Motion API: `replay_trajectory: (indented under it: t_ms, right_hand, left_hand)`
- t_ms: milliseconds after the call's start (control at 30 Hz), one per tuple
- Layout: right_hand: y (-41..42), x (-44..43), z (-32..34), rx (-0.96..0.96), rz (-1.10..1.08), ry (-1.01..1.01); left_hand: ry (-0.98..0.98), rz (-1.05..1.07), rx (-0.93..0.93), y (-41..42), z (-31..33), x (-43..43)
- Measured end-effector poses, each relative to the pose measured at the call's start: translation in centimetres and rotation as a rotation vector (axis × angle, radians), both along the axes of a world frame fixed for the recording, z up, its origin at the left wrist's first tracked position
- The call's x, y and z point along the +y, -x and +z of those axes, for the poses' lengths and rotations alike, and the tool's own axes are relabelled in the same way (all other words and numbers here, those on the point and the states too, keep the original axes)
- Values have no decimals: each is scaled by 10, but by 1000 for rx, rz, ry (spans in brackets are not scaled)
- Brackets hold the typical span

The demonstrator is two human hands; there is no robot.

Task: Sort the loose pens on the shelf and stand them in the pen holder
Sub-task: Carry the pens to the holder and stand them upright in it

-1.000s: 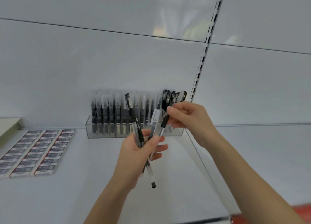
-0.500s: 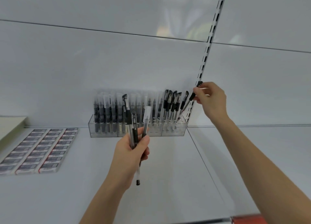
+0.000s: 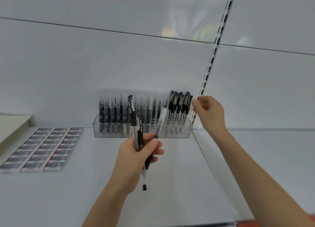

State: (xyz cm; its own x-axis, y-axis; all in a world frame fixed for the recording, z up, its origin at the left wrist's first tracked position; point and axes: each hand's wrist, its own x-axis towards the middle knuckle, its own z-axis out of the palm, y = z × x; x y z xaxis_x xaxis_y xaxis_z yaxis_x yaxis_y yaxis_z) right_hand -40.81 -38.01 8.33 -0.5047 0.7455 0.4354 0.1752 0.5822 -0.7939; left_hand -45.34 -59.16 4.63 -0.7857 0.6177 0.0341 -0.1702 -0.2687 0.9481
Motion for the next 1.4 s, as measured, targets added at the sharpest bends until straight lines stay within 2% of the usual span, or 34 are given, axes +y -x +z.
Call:
replay_trajectory:
  t_ms: [67, 167, 233, 300, 400, 467, 533, 800, 1100, 1233, 1400]
  right_hand:
    - [-11, -23, 3, 87, 132, 60]
    - [-18, -54, 9, 5, 397, 208]
    - [-16, -63, 9, -54, 488, 249]
    - [-15, -62, 12, -23, 519, 298]
    - [-13, -47, 23, 182, 419, 347]
    - [-7, -36, 31, 303, 293, 296]
    - [5, -30, 32, 338, 213, 230]
    - [54, -37, 25, 141, 234, 19]
    - [76, -40, 3, -148, 281, -38]
    - [69, -38, -4, -150, 259, 38]
    - [24, -52, -9, 134, 294, 272]
  left_hand:
    - [5, -11, 7, -1, 0, 2]
    - [7, -37, 6, -4, -1, 6]
    - [18, -55, 7, -5, -2, 7]
    - [28, -52, 7, -3, -3, 5]
    - [124, 55, 106, 6, -7, -4]
    - [178, 110, 145, 13, -8, -12]
    - [193, 121, 149, 16, -7, -18]
    - [174, 145, 84, 21, -4, -28]
    - [142, 165, 153, 24, -10, -33]
    - [85, 107, 138, 17, -6, -31]
    - [10, 70, 89, 13, -5, -24]
